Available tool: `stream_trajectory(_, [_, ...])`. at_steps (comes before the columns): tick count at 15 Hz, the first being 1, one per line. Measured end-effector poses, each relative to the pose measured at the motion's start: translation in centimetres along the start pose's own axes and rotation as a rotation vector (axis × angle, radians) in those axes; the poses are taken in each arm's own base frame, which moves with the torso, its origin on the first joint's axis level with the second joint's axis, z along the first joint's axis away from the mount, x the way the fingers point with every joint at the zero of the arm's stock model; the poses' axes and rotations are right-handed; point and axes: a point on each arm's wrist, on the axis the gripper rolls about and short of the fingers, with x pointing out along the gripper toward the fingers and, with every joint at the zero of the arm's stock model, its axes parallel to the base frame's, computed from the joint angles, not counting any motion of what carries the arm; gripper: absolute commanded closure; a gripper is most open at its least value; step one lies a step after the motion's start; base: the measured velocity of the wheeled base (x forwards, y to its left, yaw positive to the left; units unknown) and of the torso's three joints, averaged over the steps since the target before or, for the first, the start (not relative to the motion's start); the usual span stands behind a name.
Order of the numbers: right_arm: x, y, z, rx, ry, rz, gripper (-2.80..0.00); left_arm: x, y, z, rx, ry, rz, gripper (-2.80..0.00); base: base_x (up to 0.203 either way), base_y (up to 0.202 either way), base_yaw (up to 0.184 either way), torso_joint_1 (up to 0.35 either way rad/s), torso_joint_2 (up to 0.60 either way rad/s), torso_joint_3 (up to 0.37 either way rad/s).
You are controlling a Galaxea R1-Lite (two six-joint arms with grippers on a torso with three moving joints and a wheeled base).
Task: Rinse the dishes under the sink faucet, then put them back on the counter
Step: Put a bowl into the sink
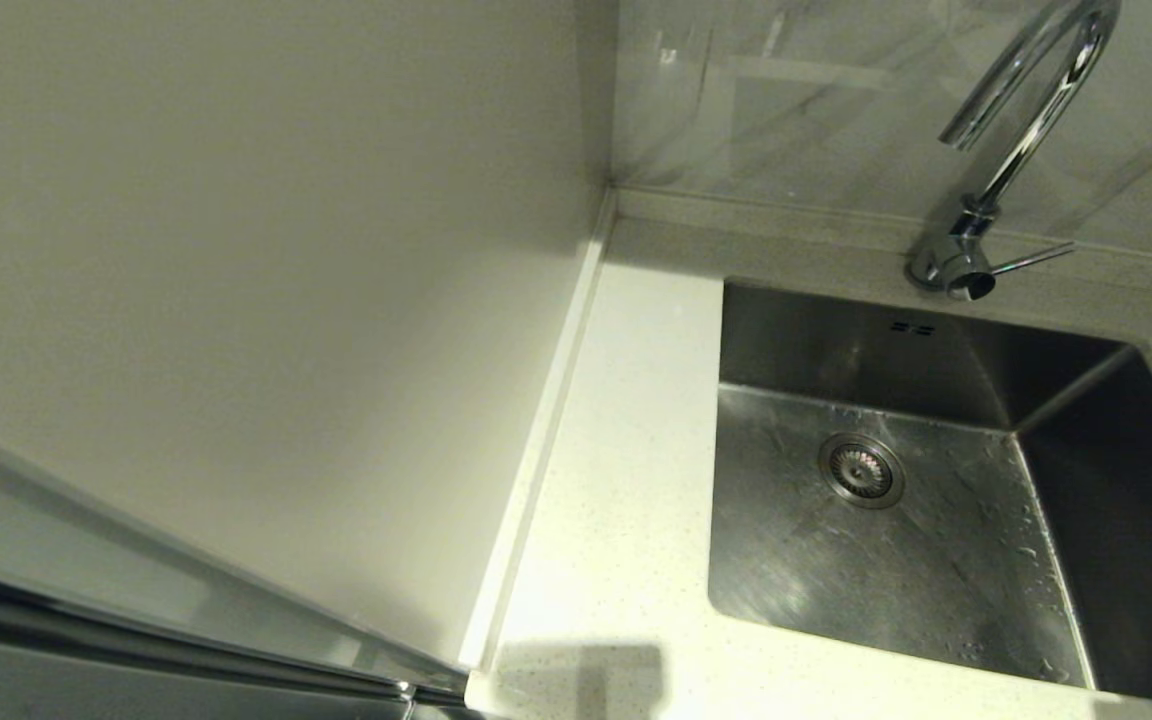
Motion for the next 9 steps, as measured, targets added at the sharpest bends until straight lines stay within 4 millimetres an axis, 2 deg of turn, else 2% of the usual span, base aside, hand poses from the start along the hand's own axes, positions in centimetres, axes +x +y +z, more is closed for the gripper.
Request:
stream_trajectory(5, [8.6,0.8,5.8,-0.248,0.169,-0.289,0.0,0.0,0.0,0.0,0.0,0.0,0.001,0.0,0.0,0.0,0.0,0.0,0.0,0.0])
stream_trajectory(7, [11.8,-0.1,8.3,-0.365,0.216,-0.374,0.0,0.0,0.0,0.0,0.0,0.0,0.0,0.0,0.0,0.0,0.0,0.0,0.0,0.0])
stream_trajectory(9, [14.2,-1.6,9.3,-0.424,0.294,-0.378,0.0,0.0,0.0,0.0,0.0,0.0,0.0,0.0,0.0,0.0,0.0,0.0,0.0,0.0])
